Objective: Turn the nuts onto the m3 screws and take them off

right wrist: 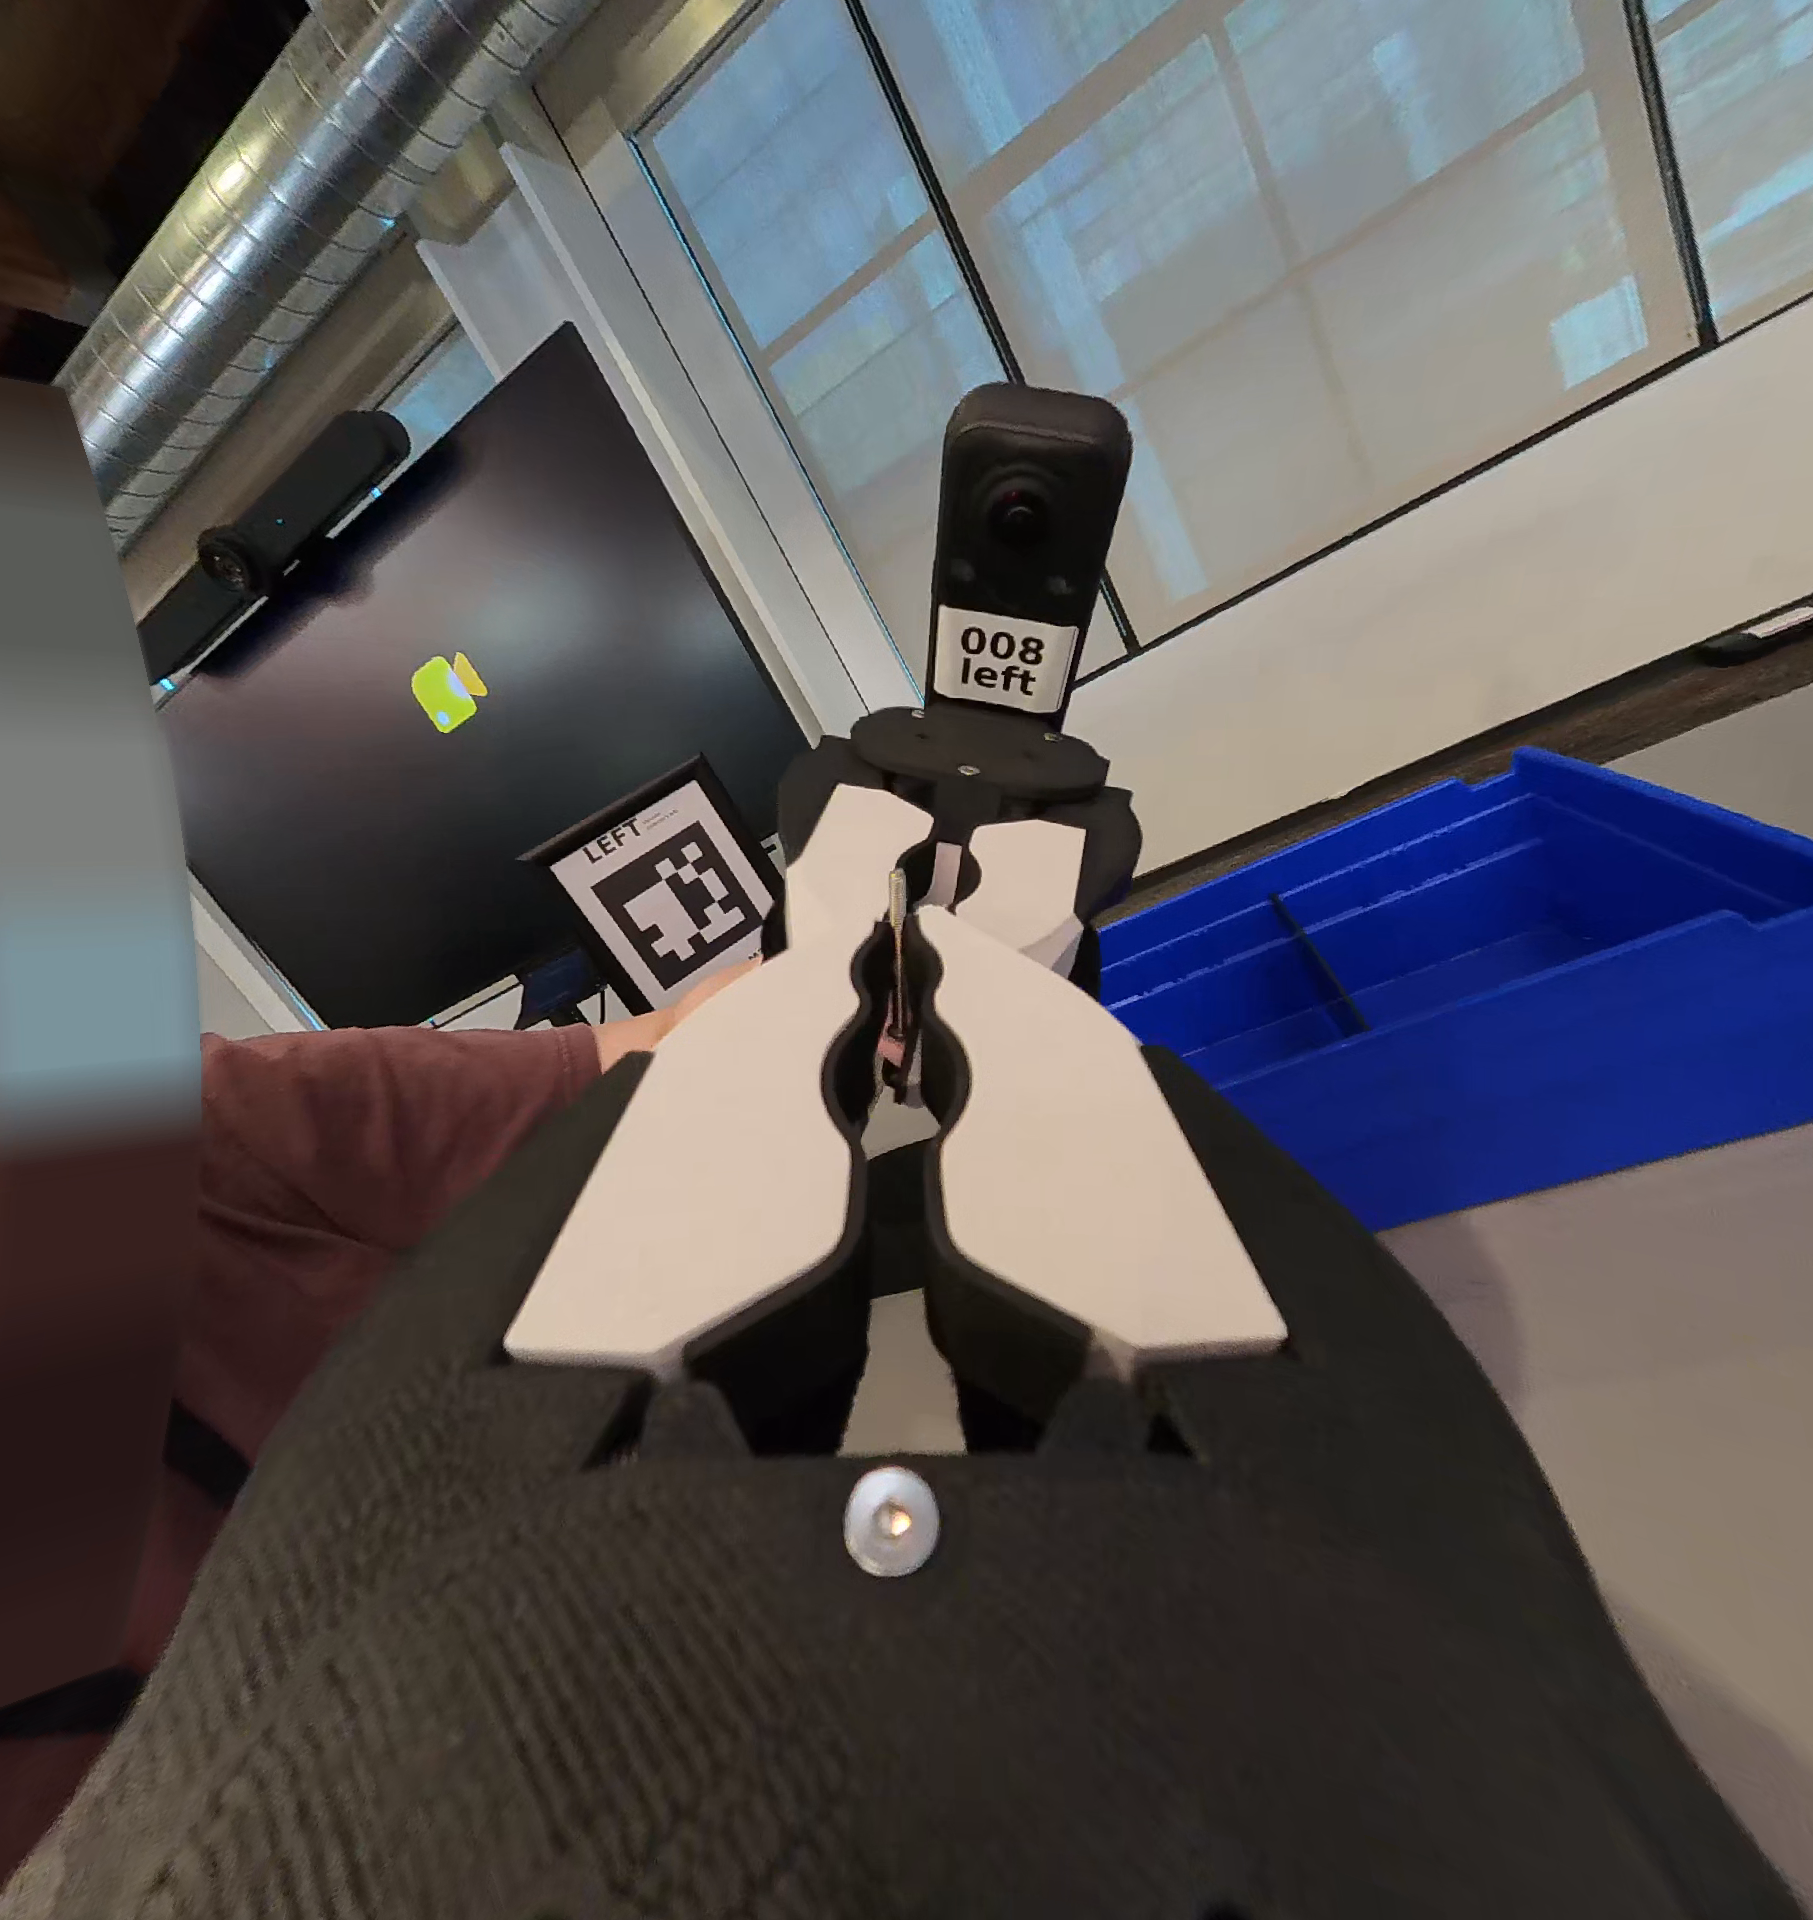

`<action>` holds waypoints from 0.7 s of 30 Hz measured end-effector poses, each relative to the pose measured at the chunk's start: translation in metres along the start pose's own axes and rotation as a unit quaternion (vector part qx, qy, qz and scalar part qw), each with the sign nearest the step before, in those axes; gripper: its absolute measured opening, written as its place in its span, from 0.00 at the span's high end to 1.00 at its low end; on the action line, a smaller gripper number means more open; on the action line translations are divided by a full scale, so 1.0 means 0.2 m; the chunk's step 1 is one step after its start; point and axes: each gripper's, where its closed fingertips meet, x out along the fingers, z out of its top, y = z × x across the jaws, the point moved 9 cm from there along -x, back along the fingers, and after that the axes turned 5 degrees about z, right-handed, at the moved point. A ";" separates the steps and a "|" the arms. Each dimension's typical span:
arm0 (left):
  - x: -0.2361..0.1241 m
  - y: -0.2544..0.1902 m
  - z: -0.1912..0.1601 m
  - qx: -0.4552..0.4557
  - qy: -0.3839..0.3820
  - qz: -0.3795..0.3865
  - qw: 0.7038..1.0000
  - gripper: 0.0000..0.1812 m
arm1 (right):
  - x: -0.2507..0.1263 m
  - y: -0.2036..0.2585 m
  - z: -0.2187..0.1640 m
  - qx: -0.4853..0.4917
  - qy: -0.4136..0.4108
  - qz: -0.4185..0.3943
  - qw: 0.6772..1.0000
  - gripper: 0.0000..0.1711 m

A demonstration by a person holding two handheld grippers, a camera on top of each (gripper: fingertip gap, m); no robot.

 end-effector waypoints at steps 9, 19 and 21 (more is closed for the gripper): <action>-0.02 0.02 0.01 0.004 0.006 0.019 1.000 0.95 | -0.01 -0.01 0.00 0.010 0.002 -0.003 1.000 0.99; -0.02 0.04 0.00 0.005 0.010 0.028 1.000 0.98 | -0.02 -0.04 -0.01 0.022 0.000 -0.004 1.000 0.99; -0.02 0.04 0.00 0.007 0.011 0.030 0.999 0.98 | -0.02 -0.05 -0.01 0.024 0.000 -0.003 1.000 0.99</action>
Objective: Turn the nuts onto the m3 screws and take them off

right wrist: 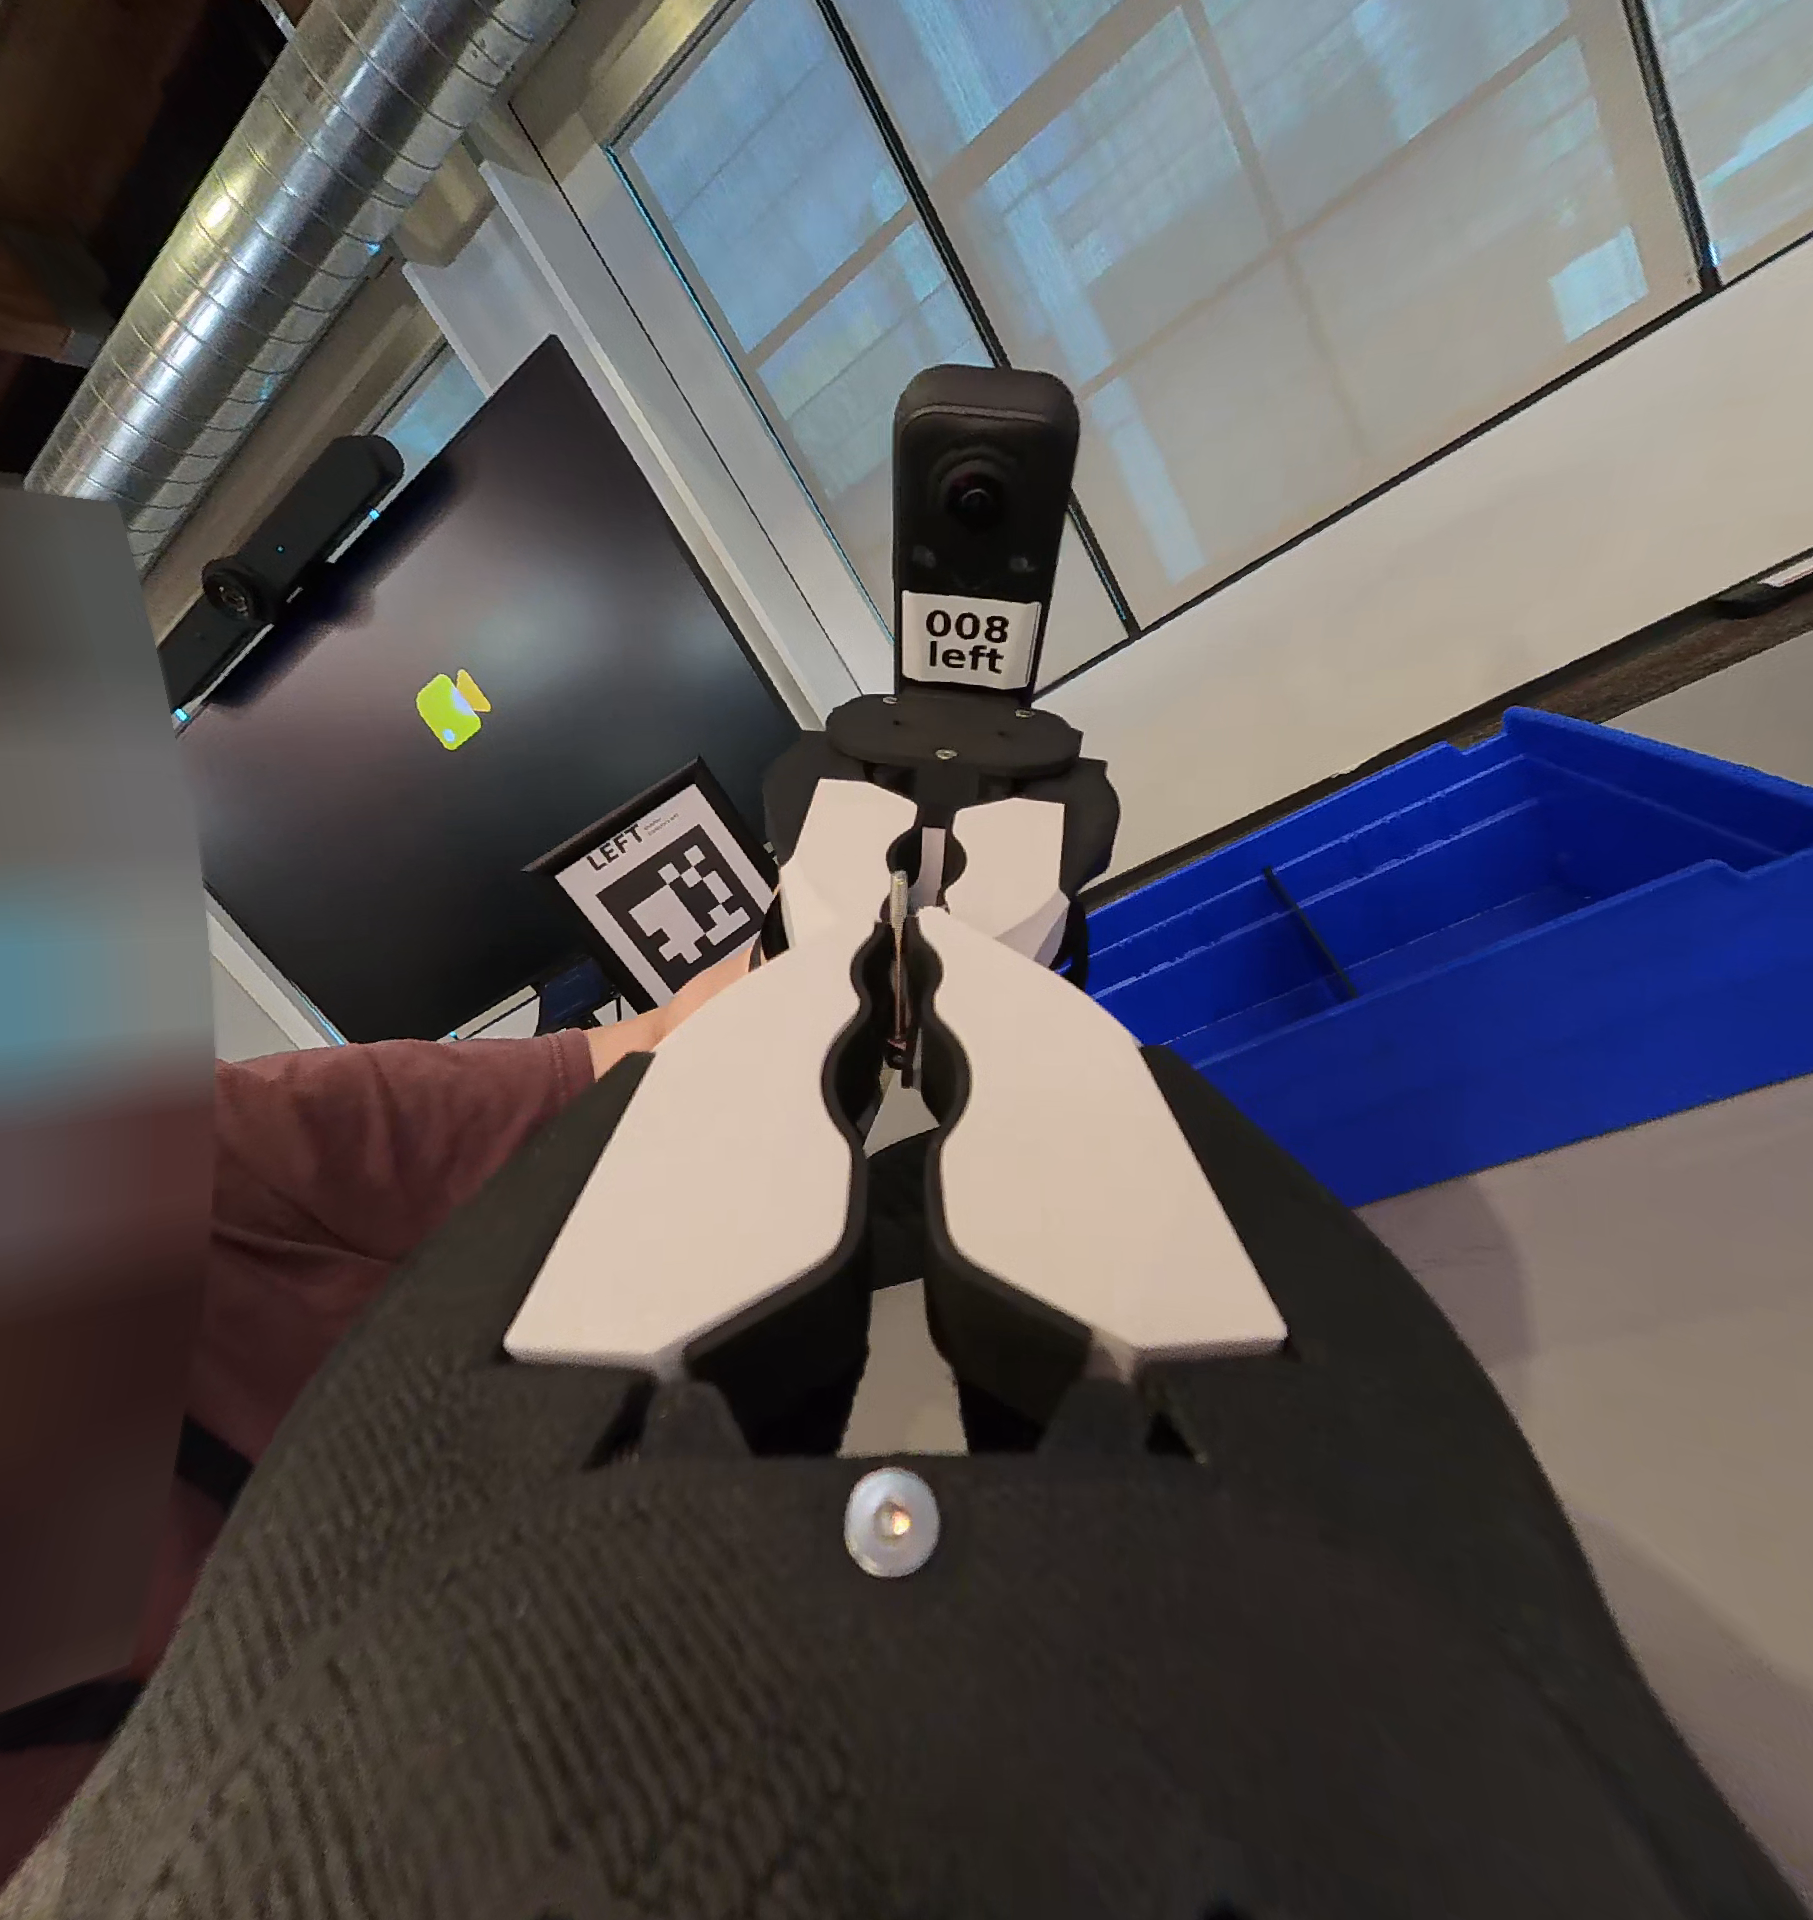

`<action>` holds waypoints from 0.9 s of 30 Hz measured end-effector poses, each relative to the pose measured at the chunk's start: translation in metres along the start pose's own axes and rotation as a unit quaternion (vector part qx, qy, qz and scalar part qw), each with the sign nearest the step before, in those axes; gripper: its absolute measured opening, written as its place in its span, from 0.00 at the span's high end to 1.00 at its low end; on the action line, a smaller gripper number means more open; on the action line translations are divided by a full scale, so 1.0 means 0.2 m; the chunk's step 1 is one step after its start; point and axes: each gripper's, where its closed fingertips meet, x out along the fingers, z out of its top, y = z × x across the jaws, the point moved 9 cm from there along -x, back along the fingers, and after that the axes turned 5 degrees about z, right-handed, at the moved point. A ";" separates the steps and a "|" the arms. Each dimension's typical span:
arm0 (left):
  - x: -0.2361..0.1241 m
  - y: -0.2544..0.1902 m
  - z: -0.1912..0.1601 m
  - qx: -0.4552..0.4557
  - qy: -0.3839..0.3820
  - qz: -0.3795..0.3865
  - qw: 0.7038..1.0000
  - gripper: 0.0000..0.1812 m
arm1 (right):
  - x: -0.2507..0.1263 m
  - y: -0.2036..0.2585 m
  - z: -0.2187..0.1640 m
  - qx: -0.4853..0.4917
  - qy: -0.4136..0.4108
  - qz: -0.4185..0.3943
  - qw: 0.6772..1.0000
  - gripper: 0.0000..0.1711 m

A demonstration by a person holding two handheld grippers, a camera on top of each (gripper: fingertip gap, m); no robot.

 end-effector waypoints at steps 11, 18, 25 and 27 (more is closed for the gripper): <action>0.00 0.02 -0.02 0.001 0.014 -0.006 1.000 0.98 | -0.01 0.01 0.03 -0.015 -0.021 0.020 0.999 0.89; -0.09 0.00 0.08 0.164 -0.029 0.109 0.980 0.98 | -0.18 0.17 0.19 -0.171 0.037 -0.119 0.977 0.88; -0.18 -0.03 0.05 0.294 -0.036 0.245 0.923 0.98 | -0.17 0.09 -0.03 -0.257 0.378 -0.217 0.863 0.78; -0.21 -0.01 0.03 0.296 -0.025 0.262 0.918 0.98 | -0.12 0.05 -0.16 -0.269 0.467 -0.178 0.823 0.77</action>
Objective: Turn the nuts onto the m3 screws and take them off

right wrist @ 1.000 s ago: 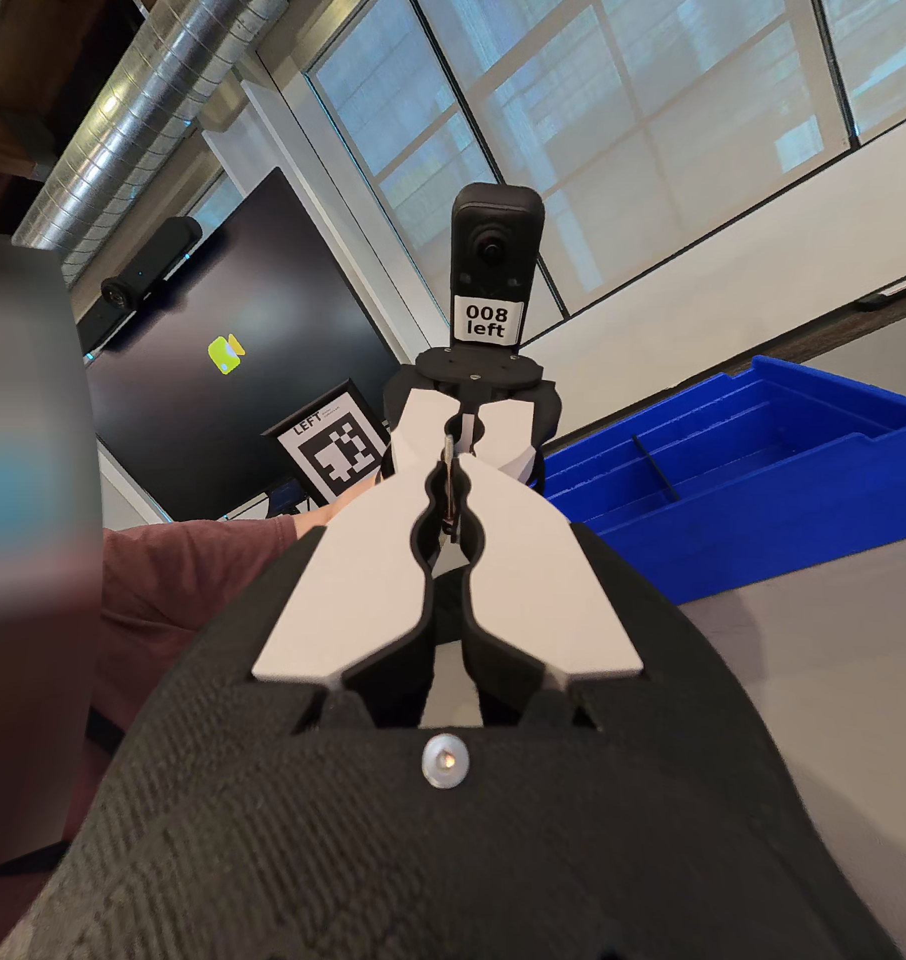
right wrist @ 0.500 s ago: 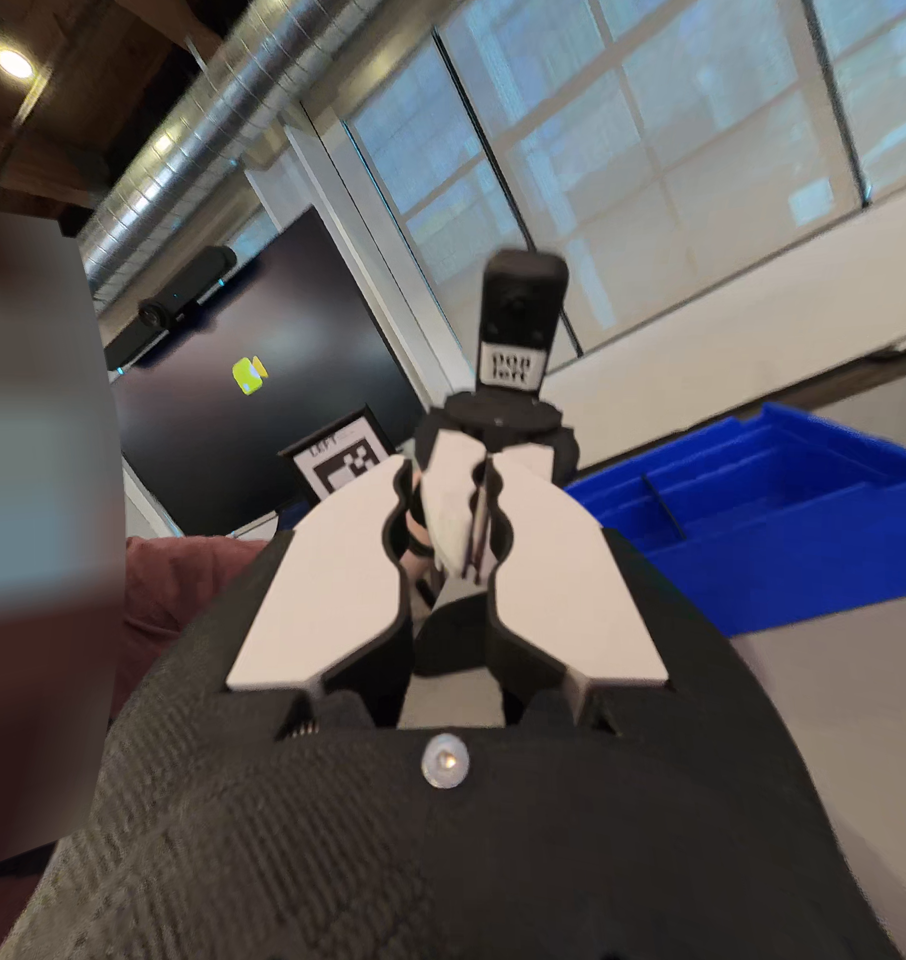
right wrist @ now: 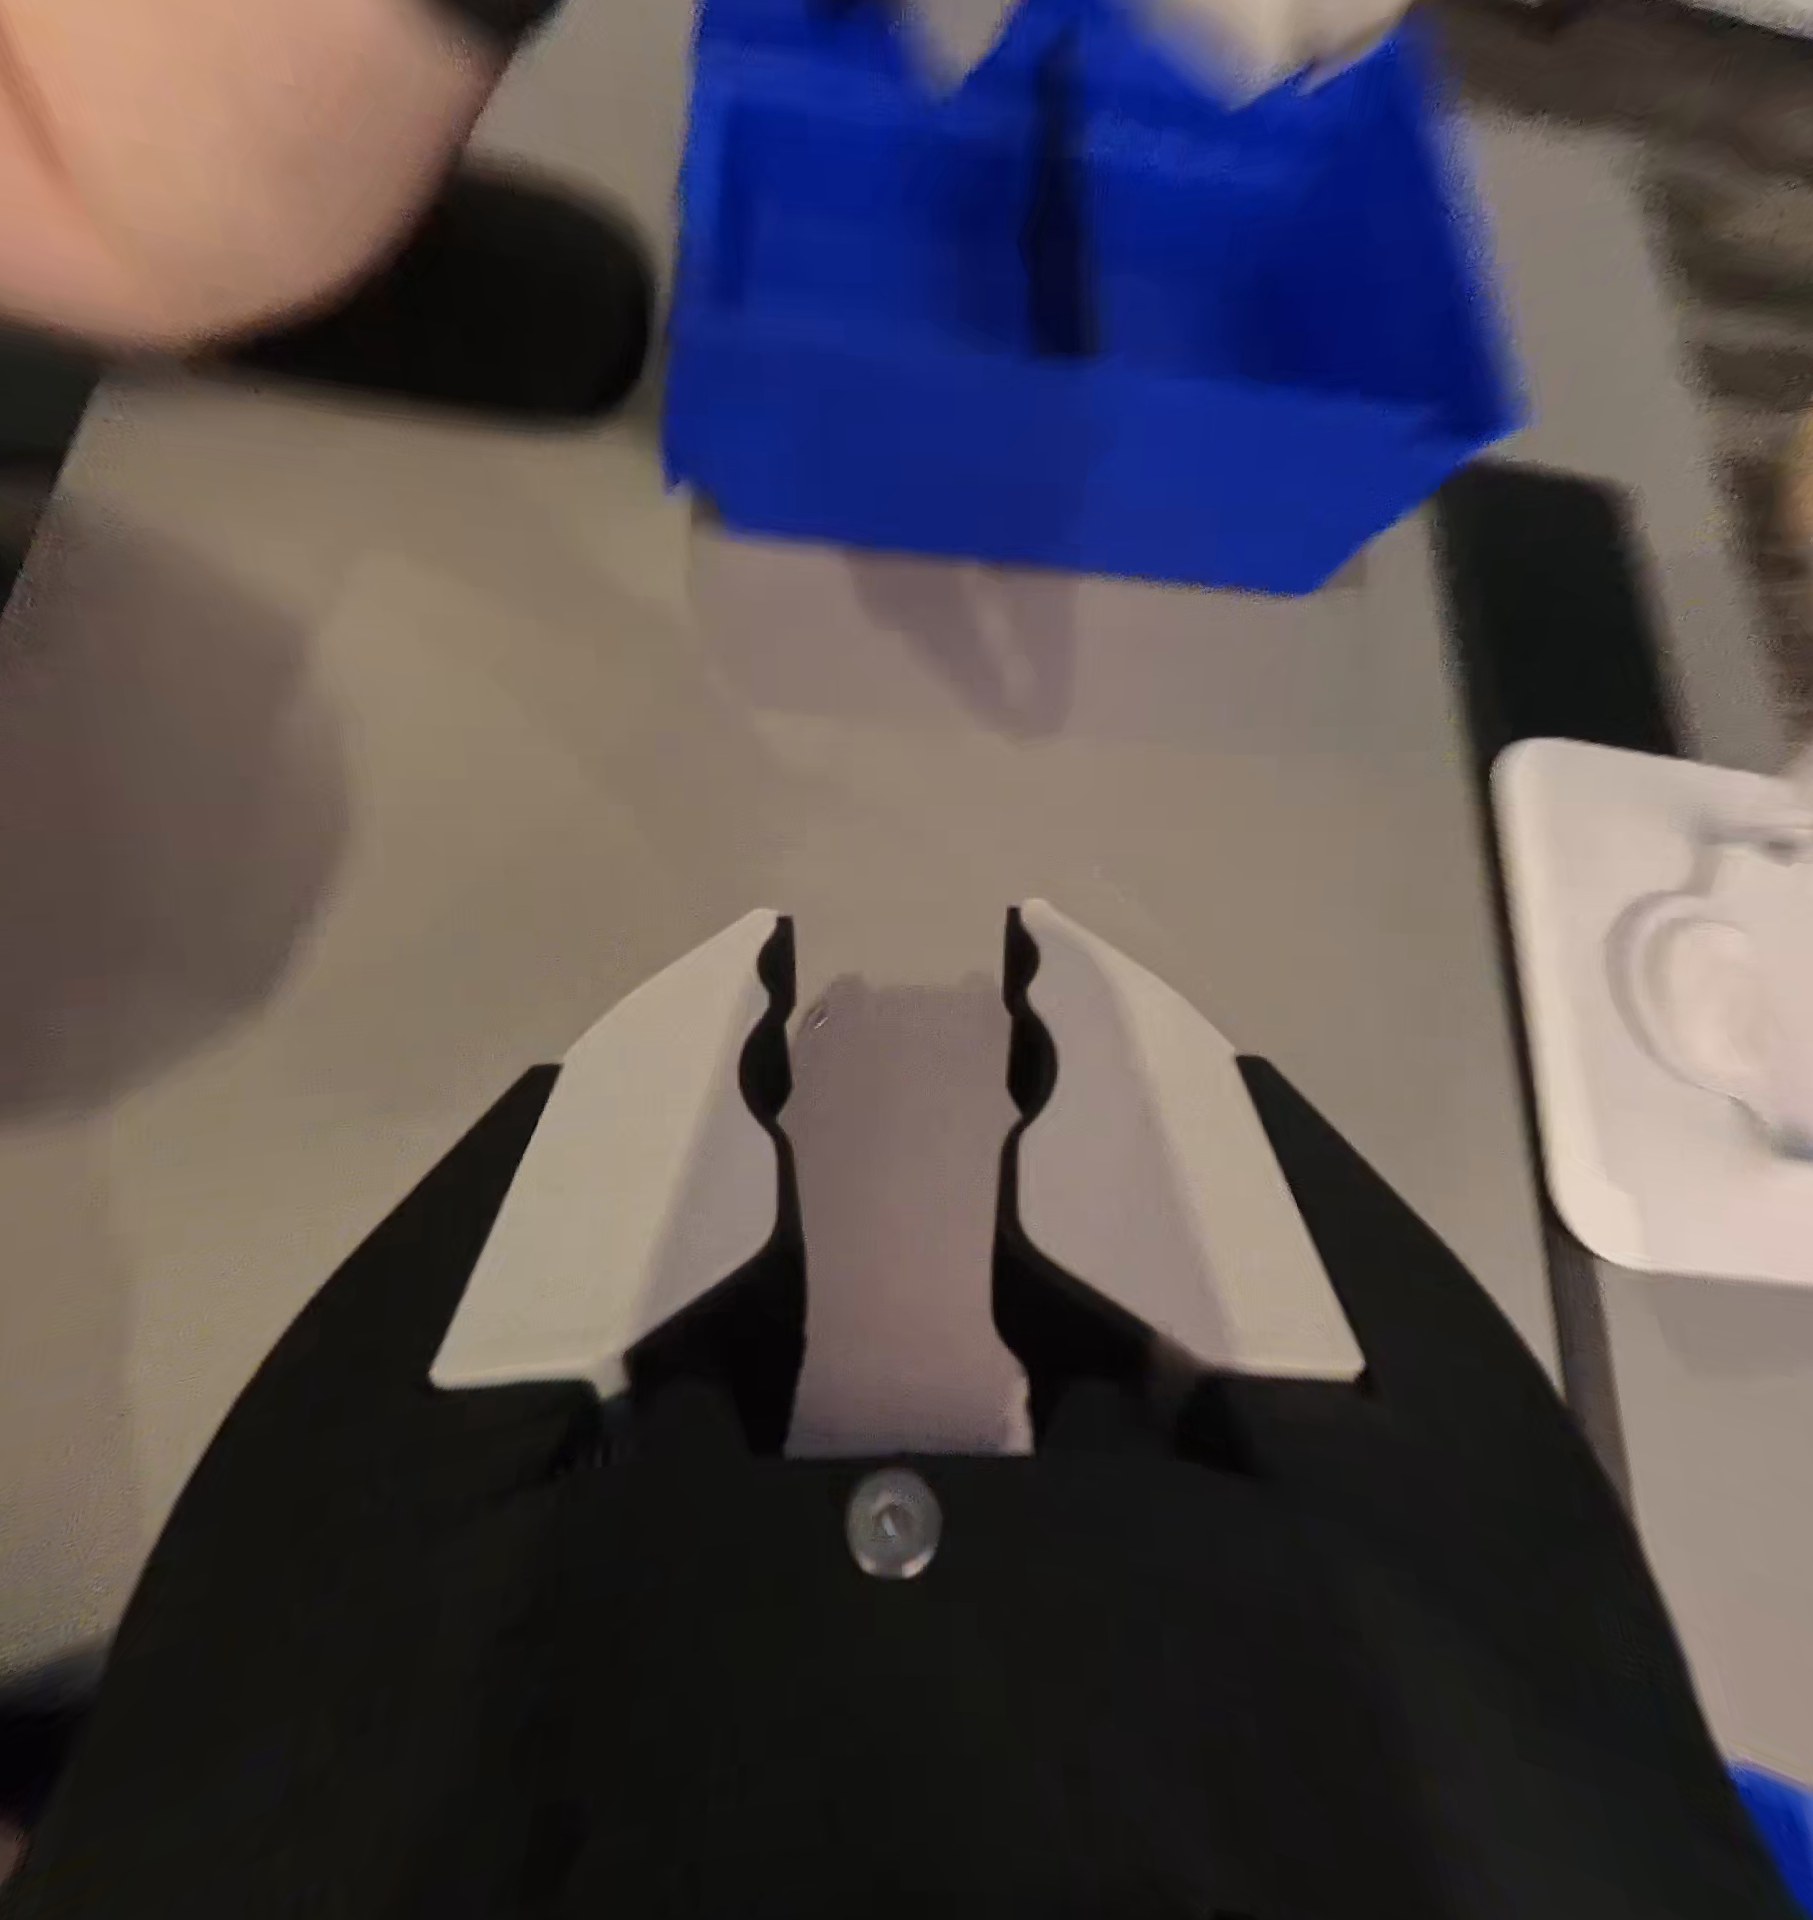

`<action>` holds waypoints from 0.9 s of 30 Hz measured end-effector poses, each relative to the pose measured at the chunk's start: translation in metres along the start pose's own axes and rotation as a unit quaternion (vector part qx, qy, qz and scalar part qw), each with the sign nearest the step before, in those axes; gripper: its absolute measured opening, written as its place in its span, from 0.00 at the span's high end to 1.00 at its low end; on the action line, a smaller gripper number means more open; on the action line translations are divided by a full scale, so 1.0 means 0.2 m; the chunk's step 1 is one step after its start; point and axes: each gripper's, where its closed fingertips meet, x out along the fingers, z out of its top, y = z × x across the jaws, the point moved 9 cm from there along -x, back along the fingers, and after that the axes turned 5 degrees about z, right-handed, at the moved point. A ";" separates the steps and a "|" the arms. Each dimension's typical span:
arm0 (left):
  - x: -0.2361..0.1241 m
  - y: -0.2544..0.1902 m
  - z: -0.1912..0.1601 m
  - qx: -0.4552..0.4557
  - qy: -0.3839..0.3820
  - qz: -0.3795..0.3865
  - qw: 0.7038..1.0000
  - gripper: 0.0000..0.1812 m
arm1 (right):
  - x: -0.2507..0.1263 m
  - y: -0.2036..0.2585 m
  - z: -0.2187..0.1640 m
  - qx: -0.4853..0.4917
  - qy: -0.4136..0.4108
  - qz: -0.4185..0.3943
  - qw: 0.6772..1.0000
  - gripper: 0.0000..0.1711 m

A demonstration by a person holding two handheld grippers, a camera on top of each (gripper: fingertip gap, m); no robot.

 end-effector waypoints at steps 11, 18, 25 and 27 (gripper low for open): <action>-0.28 0.19 -0.01 -0.010 -0.009 0.116 0.993 0.98 | 0.49 0.08 -0.13 -0.046 0.293 0.023 0.955 0.87; -0.37 0.16 0.05 -0.040 -0.067 0.064 0.995 0.98 | 0.55 0.09 -0.16 -0.084 0.311 0.036 0.946 0.88; -0.36 0.13 0.07 -0.061 -0.085 0.029 0.994 0.98 | 0.59 0.08 -0.17 -0.088 0.317 0.054 0.943 0.89; -0.36 0.12 0.08 -0.070 -0.094 0.010 0.993 0.98 | 0.61 0.08 -0.18 -0.092 0.327 0.056 0.939 0.89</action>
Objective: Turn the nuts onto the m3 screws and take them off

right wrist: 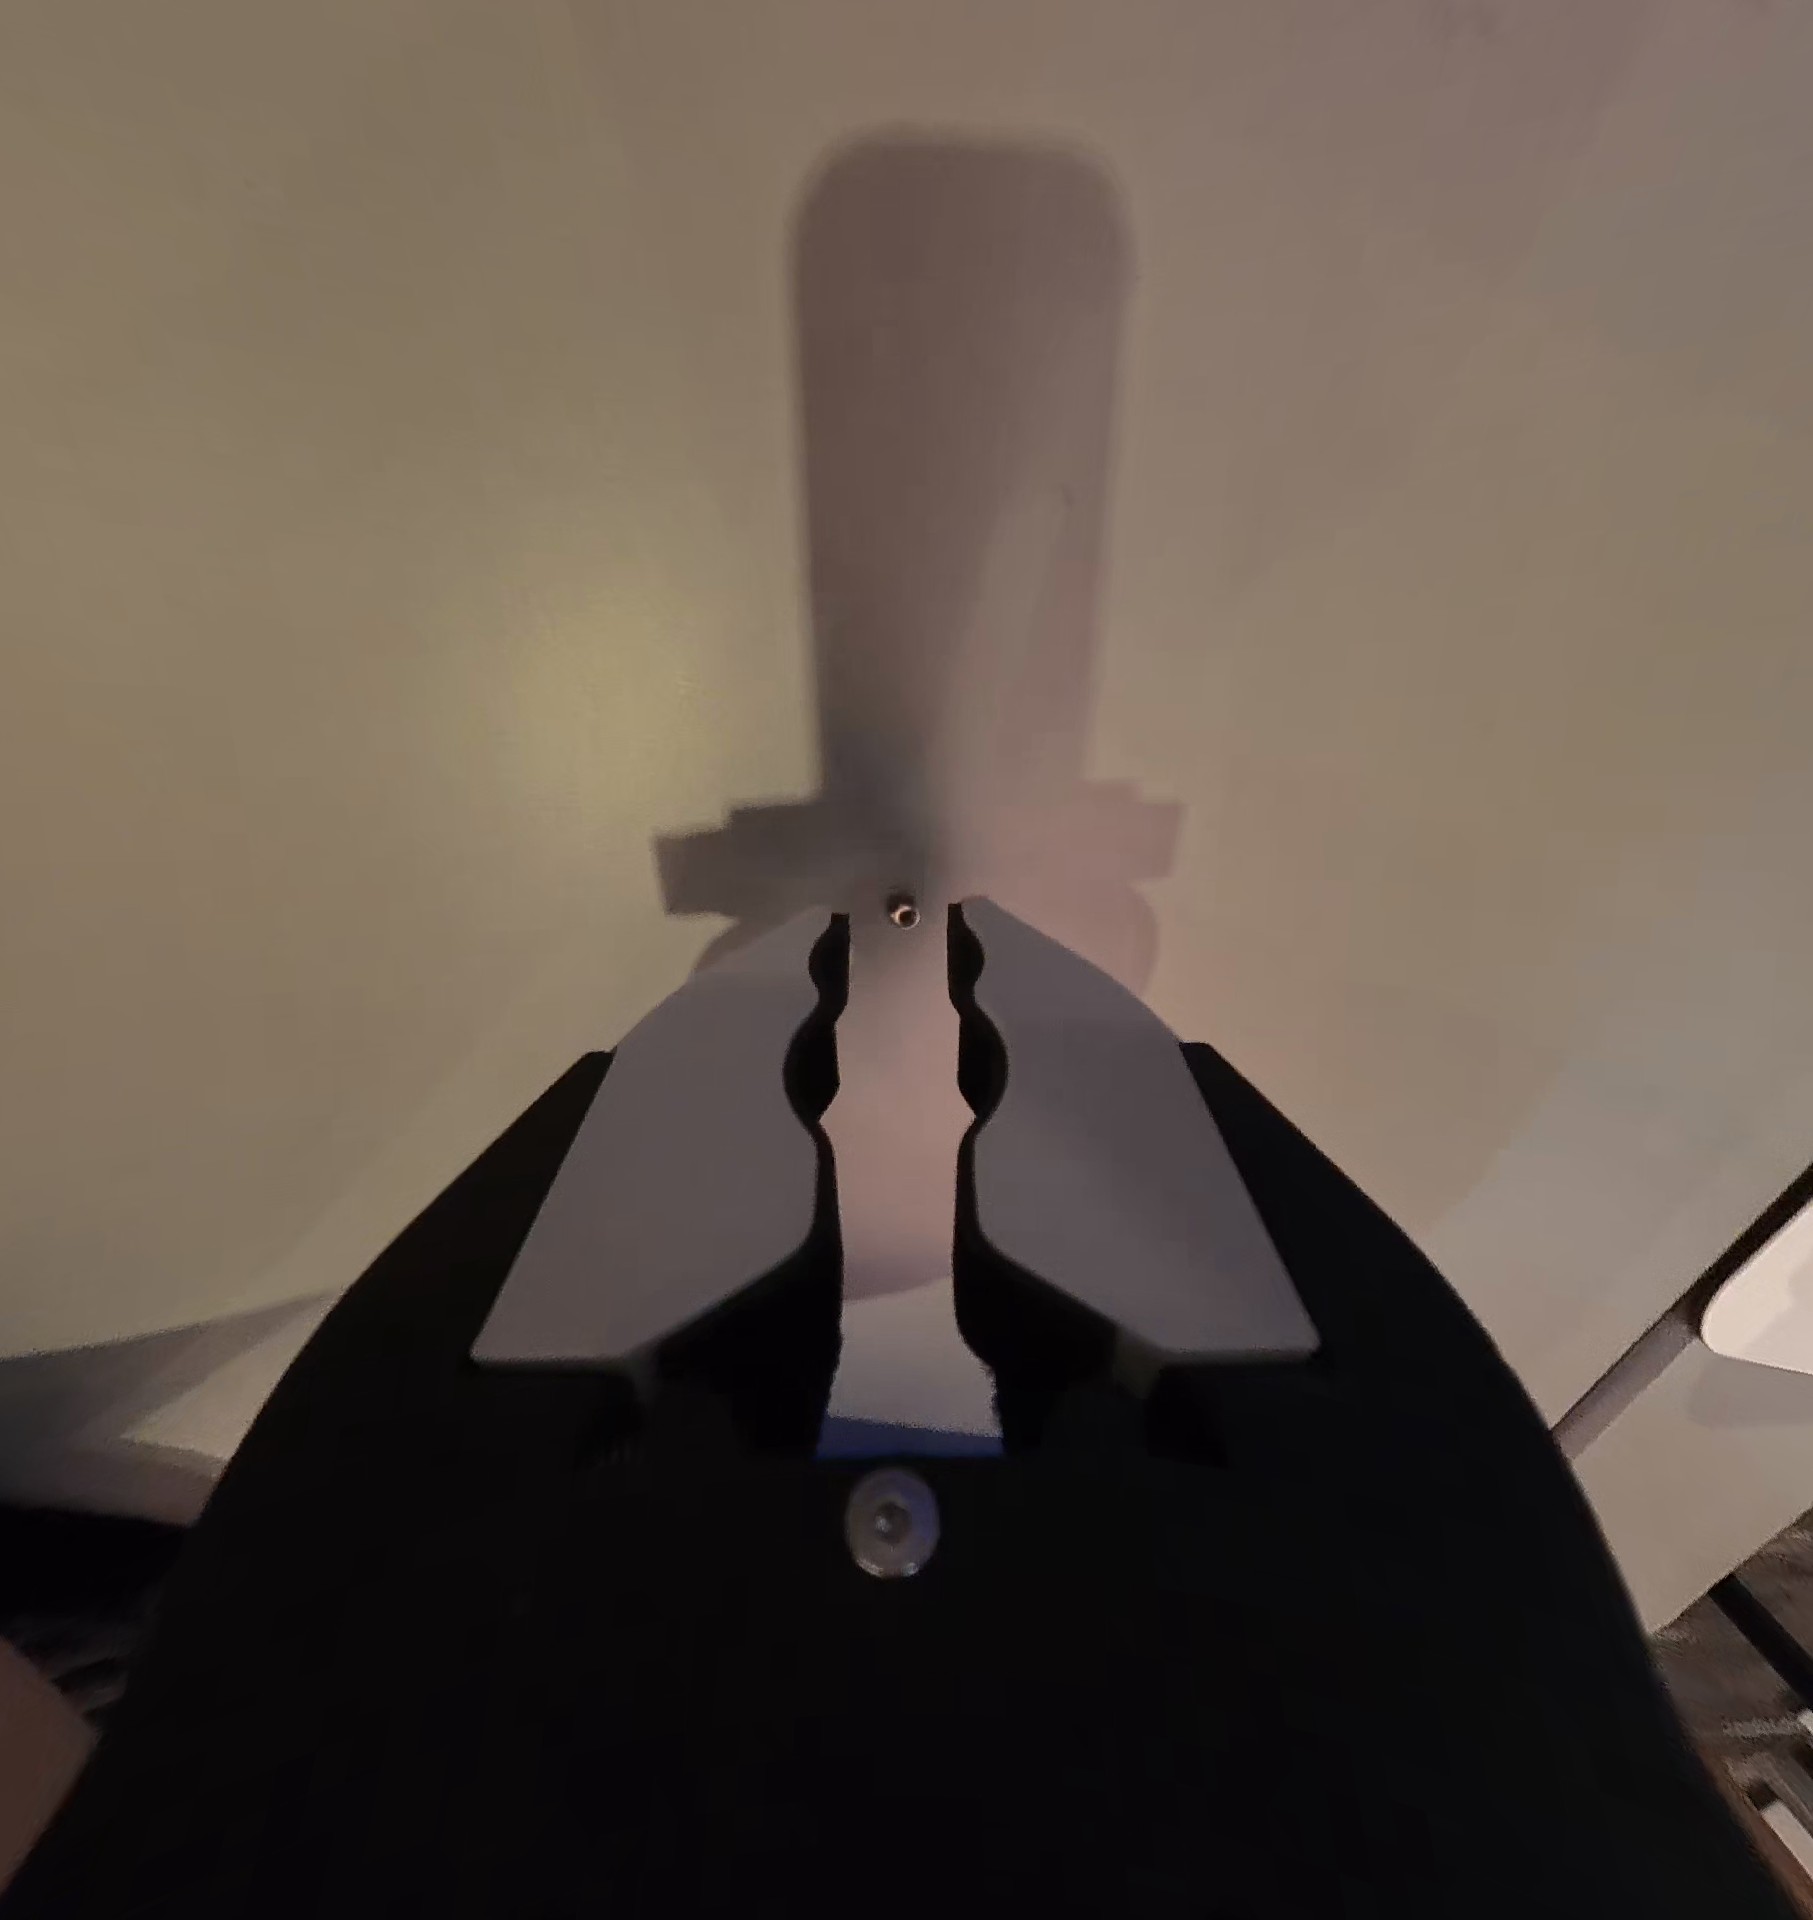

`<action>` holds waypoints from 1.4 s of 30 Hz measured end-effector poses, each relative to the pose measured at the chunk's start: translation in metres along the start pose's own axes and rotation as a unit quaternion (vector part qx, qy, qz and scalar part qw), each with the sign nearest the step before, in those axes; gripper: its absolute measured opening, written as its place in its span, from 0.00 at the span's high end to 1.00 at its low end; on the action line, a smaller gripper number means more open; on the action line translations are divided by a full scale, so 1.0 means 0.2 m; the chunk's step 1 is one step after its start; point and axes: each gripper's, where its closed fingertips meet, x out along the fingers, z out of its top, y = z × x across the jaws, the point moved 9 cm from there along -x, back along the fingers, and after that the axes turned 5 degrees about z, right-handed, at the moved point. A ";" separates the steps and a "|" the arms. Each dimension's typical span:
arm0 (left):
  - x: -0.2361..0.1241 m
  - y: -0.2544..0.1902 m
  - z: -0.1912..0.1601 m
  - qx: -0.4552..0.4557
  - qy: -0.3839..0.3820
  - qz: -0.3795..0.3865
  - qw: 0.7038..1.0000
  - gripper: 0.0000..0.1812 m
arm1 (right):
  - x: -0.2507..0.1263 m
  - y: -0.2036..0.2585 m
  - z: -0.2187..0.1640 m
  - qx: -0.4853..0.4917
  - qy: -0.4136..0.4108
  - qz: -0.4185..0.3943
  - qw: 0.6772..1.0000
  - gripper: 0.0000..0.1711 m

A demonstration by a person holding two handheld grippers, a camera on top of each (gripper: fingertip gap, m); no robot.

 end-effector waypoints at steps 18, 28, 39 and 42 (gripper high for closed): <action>0.04 -0.03 0.01 -0.031 -0.015 -0.078 0.996 0.98 | 0.05 -0.05 -0.01 0.020 0.005 0.040 0.999 0.92; 0.09 -0.05 0.00 -0.031 -0.006 -0.087 0.996 0.98 | 0.05 -0.07 -0.02 0.039 -0.001 0.070 0.997 0.95; 0.09 -0.04 -0.02 -0.024 0.006 -0.075 0.997 0.98 | 0.03 -0.04 -0.02 0.014 0.004 0.043 0.999 0.96; 0.10 -0.01 -0.04 -0.021 0.023 -0.060 0.998 0.98 | -0.07 0.00 0.00 0.001 -0.020 0.020 1.000 0.96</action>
